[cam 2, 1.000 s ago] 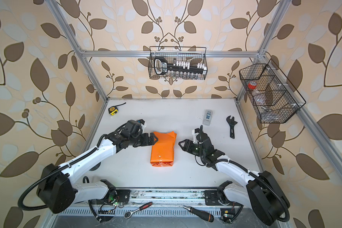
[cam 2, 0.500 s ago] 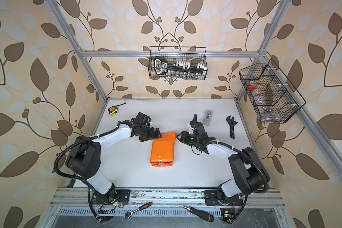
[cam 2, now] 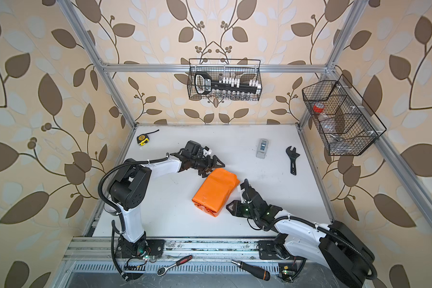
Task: Wrap a gift box in wrapping paper
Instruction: Rotate the gift box at the center of the table.
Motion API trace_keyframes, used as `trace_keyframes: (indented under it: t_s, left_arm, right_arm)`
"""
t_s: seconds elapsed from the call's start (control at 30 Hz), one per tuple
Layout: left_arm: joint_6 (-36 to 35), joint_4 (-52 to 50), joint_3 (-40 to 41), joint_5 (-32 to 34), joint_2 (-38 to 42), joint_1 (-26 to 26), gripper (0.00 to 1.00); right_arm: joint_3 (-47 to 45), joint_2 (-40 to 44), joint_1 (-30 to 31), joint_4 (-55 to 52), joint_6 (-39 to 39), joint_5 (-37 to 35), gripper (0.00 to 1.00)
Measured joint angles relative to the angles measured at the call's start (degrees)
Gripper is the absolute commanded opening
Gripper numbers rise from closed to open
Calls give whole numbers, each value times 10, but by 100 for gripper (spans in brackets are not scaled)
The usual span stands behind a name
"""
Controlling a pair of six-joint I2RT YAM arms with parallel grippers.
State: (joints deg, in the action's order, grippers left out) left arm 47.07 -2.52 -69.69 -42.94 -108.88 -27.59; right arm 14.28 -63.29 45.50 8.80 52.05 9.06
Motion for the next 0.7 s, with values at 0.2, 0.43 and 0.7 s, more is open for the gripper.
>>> trace_keyframes:
  t_s: [0.2,0.43,0.7]
  left_arm:
    - [-89,-169,-59,117,144,71,95]
    - [-163,-281,-23,230,403,135,99]
    - [-182,-336,159,252,484,138,99]
  right_arm:
    - [62,-110,141,65,48,-93,35]
    - [259,-302,216,144,54,-131,29]
    - [240,-173,183,110,19,-87,59]
